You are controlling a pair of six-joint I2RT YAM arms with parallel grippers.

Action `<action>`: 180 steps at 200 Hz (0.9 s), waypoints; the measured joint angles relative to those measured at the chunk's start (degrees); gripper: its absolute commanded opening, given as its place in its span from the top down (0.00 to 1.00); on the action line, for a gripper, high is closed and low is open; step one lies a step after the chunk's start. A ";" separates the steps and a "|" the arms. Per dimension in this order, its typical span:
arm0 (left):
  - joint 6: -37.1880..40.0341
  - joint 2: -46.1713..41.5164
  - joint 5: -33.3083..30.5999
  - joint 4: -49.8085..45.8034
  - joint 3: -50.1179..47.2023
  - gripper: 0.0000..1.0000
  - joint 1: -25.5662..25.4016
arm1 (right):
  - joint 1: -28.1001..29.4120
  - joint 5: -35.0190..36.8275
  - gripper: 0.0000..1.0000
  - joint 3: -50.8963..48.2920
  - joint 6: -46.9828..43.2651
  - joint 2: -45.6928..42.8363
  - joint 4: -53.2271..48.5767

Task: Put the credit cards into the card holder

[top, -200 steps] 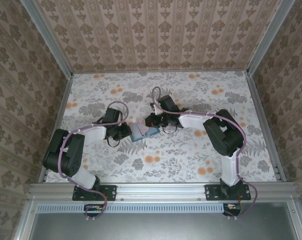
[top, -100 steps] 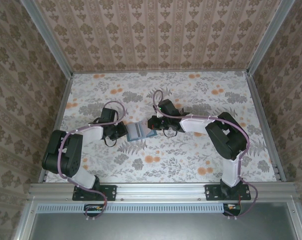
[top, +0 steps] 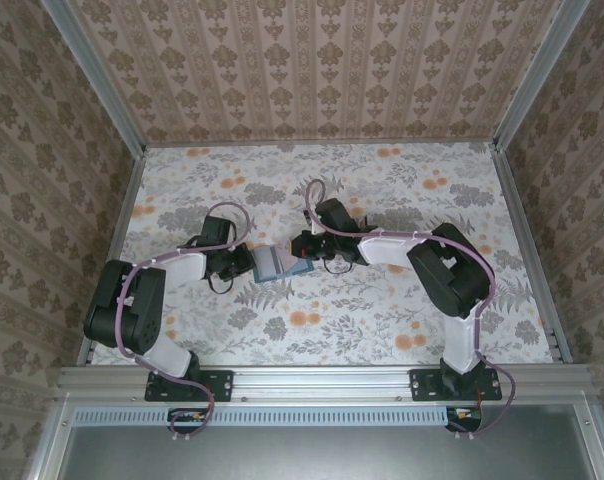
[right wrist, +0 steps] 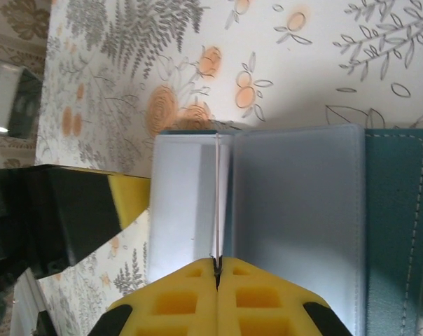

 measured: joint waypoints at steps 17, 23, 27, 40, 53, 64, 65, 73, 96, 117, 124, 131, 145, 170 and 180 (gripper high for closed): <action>0.09 0.00 0.00 0.00 0.00 0.89 0.00 | 0.00 0.00 0.93 0.00 0.07 0.90 0.00; 0.11 0.00 0.00 0.00 0.00 0.89 0.00 | 0.00 -0.02 0.93 0.00 0.17 1.05 0.02; 0.11 0.00 0.00 0.00 0.00 0.89 0.00 | 0.00 -0.07 0.93 0.02 0.28 1.09 0.04; 0.11 0.00 0.00 0.00 0.00 0.89 0.00 | 0.00 -0.20 0.92 0.07 0.63 1.22 0.09; 0.11 0.00 0.00 0.00 0.00 0.89 0.00 | 0.00 -0.37 0.92 0.28 0.85 1.46 0.24; 0.11 0.00 0.00 0.02 0.00 0.89 0.02 | 0.00 -0.55 0.93 0.57 1.03 1.75 0.39; 0.11 0.00 0.02 0.02 0.00 0.89 0.02 | 0.00 -0.57 0.93 0.59 1.05 1.75 0.42; 0.11 0.00 0.02 0.02 0.00 0.89 0.04 | 0.00 -0.79 0.92 0.79 1.14 1.90 0.48; 0.11 0.00 0.04 0.02 0.00 0.89 0.04 | 0.00 -2.19 0.93 1.62 1.79 2.71 1.14; 0.11 0.00 0.07 0.02 0.00 0.89 0.04 | 0.00 -3.30 0.92 2.84 2.36 3.89 1.29; 0.11 0.00 0.07 0.02 0.00 0.89 0.04 | 0.00 -3.65 0.92 3.32 2.36 4.28 1.27; 0.11 0.00 0.09 0.02 0.00 0.89 0.04 | 0.00 -3.96 0.92 3.69 2.38 4.57 1.29; 0.11 0.00 0.11 0.02 0.00 0.89 0.04 | 0.00 -4.79 0.92 4.11 2.58 4.85 1.31; 0.11 0.00 0.17 0.04 0.00 0.89 0.04 | 0.00 -5.31 0.92 4.22 3.04 5.09 1.53; 0.11 0.00 0.20 0.04 0.00 0.89 0.04 | 0.04 -5.27 0.92 4.22 3.21 5.09 1.53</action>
